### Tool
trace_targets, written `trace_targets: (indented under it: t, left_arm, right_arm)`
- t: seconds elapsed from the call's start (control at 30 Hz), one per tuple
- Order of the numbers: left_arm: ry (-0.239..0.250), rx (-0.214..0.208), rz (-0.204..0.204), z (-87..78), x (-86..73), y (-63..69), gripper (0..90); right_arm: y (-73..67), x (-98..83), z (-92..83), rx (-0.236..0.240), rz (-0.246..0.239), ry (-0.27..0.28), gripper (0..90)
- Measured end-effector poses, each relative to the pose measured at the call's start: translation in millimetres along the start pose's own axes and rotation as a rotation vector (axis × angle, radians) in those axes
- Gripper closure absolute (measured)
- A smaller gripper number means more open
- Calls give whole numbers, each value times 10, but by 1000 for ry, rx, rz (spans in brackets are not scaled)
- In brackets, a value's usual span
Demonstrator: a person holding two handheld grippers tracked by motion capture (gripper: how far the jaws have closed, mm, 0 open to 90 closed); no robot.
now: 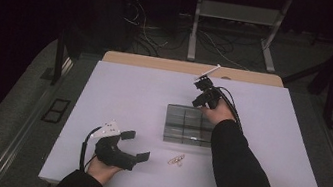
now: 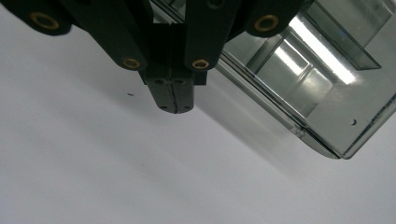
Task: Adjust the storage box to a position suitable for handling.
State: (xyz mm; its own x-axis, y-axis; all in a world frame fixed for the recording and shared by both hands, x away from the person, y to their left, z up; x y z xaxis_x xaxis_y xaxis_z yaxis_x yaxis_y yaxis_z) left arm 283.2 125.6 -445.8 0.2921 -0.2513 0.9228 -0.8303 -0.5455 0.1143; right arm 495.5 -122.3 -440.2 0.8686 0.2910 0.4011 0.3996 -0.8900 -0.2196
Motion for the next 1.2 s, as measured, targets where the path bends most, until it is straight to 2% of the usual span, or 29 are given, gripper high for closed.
trace_targets:
  t: [0.2, 0.47, 0.7, 0.9, 1.07, 1.2]
  left_arm:
    - [-1, 0, 0, 0, -1, -1, 0]
    - [-2, 0, 3, 2, -1, 1, 0]
    - [-2, 2, 3, 1, -2, -4, 0]
    - [-1, 1, 0, 1, -2, -1, 0]
    - [-2, 2, 0, 2, -5, -4, 0]
    - [-2, 5, -1, 0, -5, -8, 0]
  right_arm:
    - [6, -34, -43, 0, 8, -3, 897]
    - [29, -70, -94, 13, 20, 23, 897]
    - [-10, -69, -157, 9, -6, 40, 896]
    - [-94, -66, -251, 33, -31, 78, 893]
    - [-177, -87, -399, 70, -17, 140, 741]
    - [-257, -119, -567, 98, -24, 185, 593]
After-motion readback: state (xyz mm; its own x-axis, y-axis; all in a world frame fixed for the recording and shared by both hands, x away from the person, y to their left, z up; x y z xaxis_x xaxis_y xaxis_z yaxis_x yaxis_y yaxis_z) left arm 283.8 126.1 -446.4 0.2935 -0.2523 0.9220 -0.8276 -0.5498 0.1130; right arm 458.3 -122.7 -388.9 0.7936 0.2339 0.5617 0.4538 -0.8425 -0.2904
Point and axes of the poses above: each handheld gripper's, and its own axes: z roughly forward along the jaws, x roughly out of its top, y roughly to its right, the point moved 4 cm from there along z, roughly forward along the jaws, and after that the axes turned 13 degrees about z, right-handed, at the moved point
